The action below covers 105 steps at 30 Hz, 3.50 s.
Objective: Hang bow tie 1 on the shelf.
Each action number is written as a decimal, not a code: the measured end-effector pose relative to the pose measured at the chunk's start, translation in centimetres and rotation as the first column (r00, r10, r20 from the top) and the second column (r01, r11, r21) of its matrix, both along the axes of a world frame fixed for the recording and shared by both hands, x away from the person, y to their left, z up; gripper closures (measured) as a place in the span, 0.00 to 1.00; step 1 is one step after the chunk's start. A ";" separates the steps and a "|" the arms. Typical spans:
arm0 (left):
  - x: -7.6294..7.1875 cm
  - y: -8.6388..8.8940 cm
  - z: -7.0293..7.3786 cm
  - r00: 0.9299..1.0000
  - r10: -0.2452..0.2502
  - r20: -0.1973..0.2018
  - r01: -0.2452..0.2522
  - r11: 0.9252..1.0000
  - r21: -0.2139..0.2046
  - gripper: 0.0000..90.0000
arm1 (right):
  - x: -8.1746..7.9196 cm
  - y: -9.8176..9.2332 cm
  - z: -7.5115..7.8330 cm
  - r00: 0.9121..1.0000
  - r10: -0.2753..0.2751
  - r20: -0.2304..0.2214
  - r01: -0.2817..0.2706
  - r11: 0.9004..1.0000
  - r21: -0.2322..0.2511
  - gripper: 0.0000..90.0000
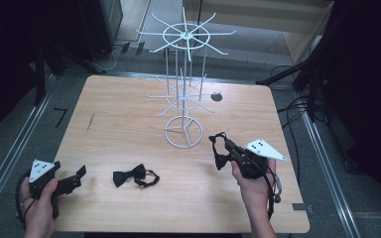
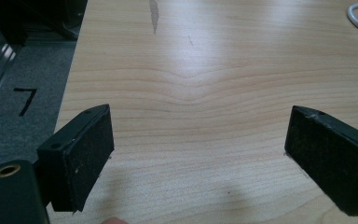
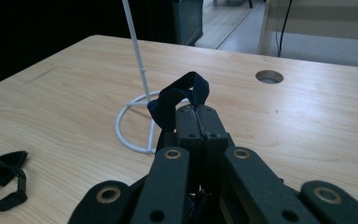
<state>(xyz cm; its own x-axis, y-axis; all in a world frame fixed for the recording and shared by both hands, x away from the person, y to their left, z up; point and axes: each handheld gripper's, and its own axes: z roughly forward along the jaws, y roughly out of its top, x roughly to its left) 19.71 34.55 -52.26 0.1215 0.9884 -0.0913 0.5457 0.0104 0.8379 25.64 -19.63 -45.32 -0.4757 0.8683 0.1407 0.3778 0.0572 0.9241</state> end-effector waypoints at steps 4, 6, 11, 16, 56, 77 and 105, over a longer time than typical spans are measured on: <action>0.0 0.0 0.0 1.000 -0.003 -0.003 0.003 1.000 -0.001 0.09 | 0.0 0.2 0.6 1.000 0.011 0.007 -0.011 1.000 -0.001 1.00; 0.0 0.0 0.0 1.000 -0.004 -0.004 0.004 1.000 0.000 0.09 | 0.0 0.3 0.8 1.000 0.014 0.011 -0.014 1.000 0.000 1.00; 0.0 0.0 0.0 1.000 -0.003 -0.006 0.003 1.000 -0.001 0.09 | 0.0 0.5 1.4 1.000 0.016 0.018 -0.016 1.000 0.006 1.00; 0.0 0.0 0.0 1.000 -0.003 -0.006 0.003 1.000 -0.002 0.09 | 0.0 0.7 2.0 0.999 0.021 0.027 -0.021 1.000 -0.004 1.00; 0.1 0.1 0.0 1.000 -0.006 -0.005 0.006 1.000 -0.008 0.09 | 0.8 2.3 6.7 0.993 0.052 0.105 -0.051 0.999 -0.013 1.00; 0.1 0.1 0.0 1.000 -0.005 -0.004 0.005 1.000 -0.007 0.09 | 1.8 2.5 8.3 0.992 0.053 0.117 -0.053 0.999 -0.005 1.00; 0.0 0.1 0.0 1.000 -0.008 -0.006 0.008 1.000 -0.005 0.09 | 5.1 2.5 8.4 0.997 0.039 0.063 -0.041 0.999 0.035 1.00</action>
<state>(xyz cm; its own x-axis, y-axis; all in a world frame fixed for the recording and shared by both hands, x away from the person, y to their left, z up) 19.74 34.63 -52.26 0.1284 0.9869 -0.0972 0.5505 0.0106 0.8348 30.72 -17.15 -36.96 -0.5185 0.8434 0.1406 0.3174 0.0372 0.9476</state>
